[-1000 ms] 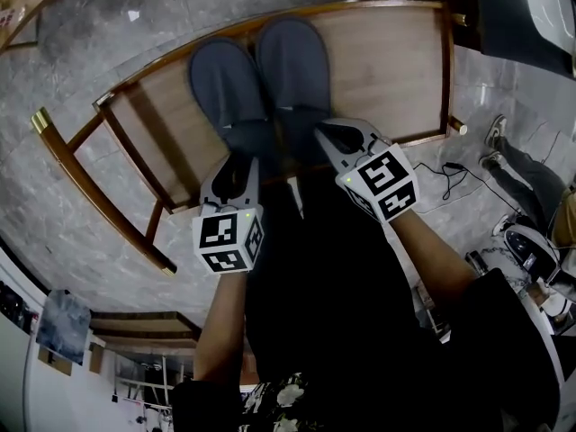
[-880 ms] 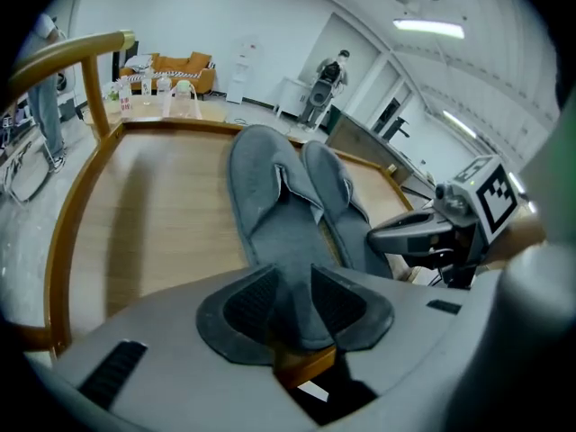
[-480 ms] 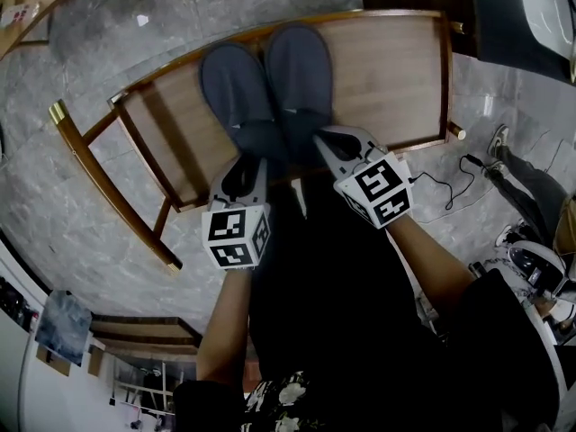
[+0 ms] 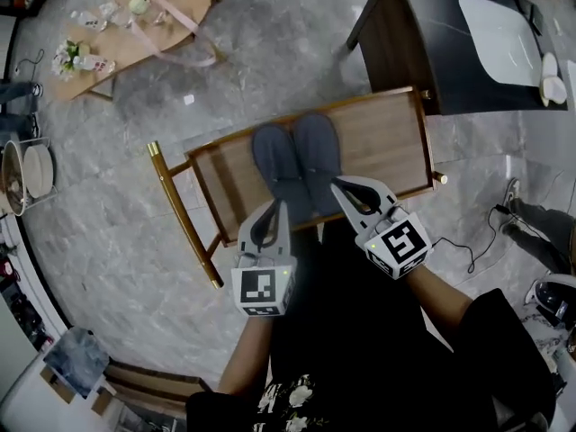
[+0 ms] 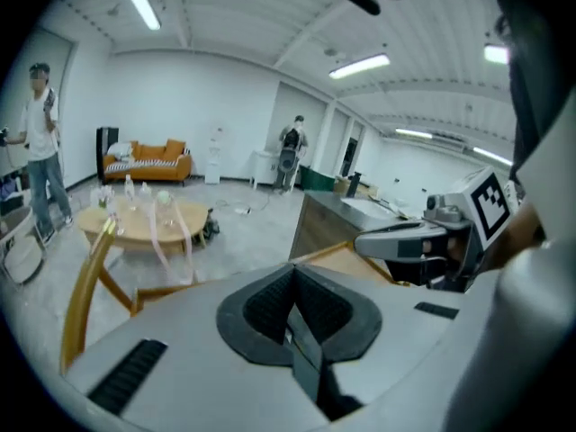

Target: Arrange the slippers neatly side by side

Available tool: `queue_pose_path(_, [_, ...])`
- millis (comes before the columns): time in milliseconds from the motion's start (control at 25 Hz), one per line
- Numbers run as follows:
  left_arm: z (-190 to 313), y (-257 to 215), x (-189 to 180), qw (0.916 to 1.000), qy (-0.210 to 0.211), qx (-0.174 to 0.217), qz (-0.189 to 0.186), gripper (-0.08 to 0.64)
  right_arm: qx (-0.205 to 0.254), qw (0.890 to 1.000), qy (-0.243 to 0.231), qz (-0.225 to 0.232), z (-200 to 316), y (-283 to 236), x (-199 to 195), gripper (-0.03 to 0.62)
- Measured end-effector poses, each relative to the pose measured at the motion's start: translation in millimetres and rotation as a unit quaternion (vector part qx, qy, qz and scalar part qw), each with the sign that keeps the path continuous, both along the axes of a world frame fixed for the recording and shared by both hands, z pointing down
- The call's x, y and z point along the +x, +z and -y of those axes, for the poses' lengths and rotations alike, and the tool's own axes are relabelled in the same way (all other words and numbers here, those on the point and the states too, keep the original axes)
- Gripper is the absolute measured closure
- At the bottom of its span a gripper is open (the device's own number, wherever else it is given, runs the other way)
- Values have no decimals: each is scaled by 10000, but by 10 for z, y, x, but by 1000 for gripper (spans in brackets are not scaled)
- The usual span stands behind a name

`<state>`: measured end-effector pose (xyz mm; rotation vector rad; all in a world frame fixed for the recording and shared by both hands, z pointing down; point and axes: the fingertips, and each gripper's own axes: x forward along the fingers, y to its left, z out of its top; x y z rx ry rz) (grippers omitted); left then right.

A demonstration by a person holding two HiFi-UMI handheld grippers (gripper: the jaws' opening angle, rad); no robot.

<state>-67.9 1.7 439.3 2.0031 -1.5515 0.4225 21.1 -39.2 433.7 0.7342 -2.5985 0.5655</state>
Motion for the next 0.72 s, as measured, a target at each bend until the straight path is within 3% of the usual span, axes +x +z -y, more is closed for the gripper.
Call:
queue_pose_path(160, [189,-692,-238,9955,-370,857,136,557,828,9957,129,385,245,-713,-68,594])
queue_pose_path(360, [360,-1471,-420,9773,-701,1952,428,557,1664,9837,409,540,552,-1336,-29,594])
queue_pose_path(560, [267,-2029,-591,9543,-1071,2539,1159,557,2304,9690,373,806,692,-1929,-27,594])
queue_pose_path(720, [243,-2289,-642,9431,-1199,2801,1332,557,2529,9618,379,974,690,-2223,36,594])
